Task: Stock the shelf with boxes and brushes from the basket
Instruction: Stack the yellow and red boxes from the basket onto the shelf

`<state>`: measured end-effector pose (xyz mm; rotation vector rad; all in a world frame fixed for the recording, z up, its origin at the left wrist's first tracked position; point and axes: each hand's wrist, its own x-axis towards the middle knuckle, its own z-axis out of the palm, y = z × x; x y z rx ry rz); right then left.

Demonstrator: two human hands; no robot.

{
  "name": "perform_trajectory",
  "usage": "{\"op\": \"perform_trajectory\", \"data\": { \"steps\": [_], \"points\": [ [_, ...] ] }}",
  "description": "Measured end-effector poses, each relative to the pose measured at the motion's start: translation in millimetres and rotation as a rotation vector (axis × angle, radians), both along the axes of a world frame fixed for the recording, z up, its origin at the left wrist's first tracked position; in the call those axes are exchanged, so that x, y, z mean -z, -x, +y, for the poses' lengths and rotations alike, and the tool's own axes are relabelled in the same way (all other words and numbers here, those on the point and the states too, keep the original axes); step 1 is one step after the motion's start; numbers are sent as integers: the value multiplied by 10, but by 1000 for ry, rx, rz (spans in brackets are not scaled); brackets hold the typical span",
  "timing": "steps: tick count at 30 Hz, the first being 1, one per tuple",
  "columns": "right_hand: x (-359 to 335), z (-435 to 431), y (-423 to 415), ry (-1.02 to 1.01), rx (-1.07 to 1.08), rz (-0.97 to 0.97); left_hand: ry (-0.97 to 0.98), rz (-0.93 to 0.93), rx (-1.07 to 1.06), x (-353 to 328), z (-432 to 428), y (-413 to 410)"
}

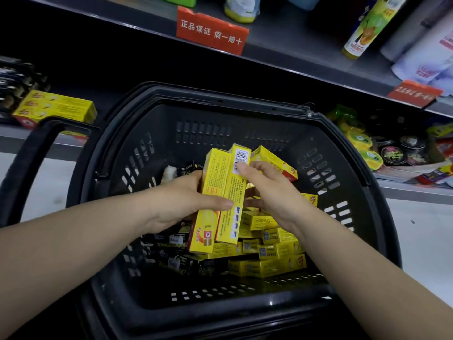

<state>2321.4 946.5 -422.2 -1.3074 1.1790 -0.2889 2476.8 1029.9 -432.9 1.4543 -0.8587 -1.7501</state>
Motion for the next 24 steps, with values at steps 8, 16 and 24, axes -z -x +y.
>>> {"op": "perform_trajectory", "data": {
  "steps": [8, 16, 24],
  "points": [
    [9, 51, -5, -118, 13, -91, -39, 96, -118, -59, -17, -52],
    [-9, 40, 24, -333, 198, -386, -105, 192, -230, -73, -58, -51],
    [107, 107, -31, -295, 233, -350, -71, 215, -166, -81, -49, -16]
  ]
}}
